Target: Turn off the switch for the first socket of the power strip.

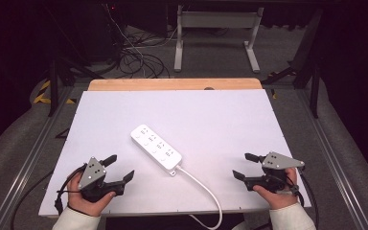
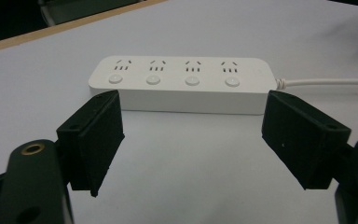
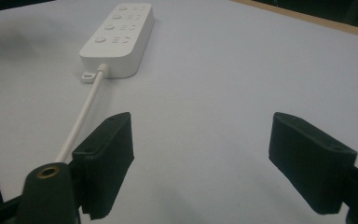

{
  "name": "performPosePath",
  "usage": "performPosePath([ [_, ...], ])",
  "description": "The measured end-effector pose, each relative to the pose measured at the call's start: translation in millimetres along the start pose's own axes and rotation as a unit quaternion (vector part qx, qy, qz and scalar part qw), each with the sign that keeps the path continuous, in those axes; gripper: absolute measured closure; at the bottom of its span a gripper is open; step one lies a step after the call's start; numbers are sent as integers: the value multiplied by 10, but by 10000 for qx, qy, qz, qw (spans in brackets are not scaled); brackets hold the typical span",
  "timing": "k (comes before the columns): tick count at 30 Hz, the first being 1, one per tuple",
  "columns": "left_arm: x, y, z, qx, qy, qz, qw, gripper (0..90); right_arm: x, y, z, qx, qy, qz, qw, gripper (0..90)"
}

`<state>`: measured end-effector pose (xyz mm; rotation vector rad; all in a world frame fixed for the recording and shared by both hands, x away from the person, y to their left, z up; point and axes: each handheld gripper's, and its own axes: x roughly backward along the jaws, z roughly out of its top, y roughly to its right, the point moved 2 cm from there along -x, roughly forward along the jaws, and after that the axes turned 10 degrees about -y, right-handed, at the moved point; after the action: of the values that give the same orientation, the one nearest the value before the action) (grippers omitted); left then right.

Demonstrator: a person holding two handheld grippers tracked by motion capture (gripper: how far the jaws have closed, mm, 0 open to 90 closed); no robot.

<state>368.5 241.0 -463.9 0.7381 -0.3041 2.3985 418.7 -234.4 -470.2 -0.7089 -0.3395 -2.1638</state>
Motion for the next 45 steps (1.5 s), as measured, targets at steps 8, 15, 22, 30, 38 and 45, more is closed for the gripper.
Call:
performPosePath([
  [8,4,1,11,-37,-40,-30,10000,235,-11,-5,-3,-5,-22,25,10000,219],
  [15,16,5,32,-59,-70,-55,9999,262,-20,-9,-1,4,-35,31,10000,219],
  [22,30,30,100,-156,-148,-90,9997,315,-32,-17,-1,3,-88,10,10000,225],
  [30,46,20,201,-183,-226,-214,9993,401,-35,-22,1,23,-106,14,9999,235],
  [38,17,31,304,-130,-310,-411,9986,446,-38,-25,0,34,-111,26,9999,239],
  [45,-50,59,424,-171,-369,-501,9979,473,-42,-28,1,35,-116,29,9999,240],
])
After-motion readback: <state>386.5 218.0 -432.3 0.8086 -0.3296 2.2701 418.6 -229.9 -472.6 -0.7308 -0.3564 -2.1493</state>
